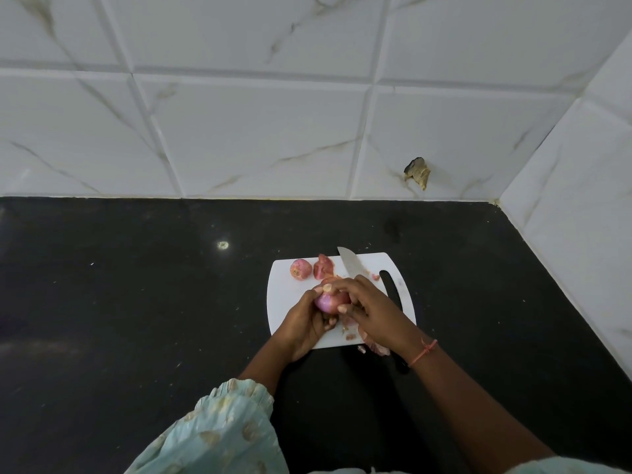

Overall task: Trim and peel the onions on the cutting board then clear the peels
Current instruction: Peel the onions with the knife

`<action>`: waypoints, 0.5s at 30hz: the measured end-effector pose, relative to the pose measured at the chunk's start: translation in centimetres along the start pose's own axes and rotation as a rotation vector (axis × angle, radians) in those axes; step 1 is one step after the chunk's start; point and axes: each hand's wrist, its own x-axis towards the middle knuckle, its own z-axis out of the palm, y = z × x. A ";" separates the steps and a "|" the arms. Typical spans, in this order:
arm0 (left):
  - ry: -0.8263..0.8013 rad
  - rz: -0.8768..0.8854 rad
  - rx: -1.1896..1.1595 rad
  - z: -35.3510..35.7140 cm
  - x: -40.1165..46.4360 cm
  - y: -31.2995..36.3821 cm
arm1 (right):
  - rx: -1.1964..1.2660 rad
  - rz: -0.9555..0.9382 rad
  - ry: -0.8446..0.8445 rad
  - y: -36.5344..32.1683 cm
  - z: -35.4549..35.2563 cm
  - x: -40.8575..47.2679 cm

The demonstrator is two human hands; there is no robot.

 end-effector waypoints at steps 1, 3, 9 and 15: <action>0.000 0.014 0.009 0.0 0.0 0.0 | -0.027 -0.006 -0.007 -0.1 -0.2 0.1; 0.000 0.031 0.012 -0.1 0.2 -0.1 | -0.046 -0.018 -0.014 -0.1 -0.4 0.2; 0.008 0.049 0.030 0.1 0.2 -0.1 | -0.034 -0.011 -0.007 0.5 0.1 0.1; 0.011 0.053 0.026 0.4 0.0 0.0 | -0.057 -0.019 0.018 0.6 0.3 0.2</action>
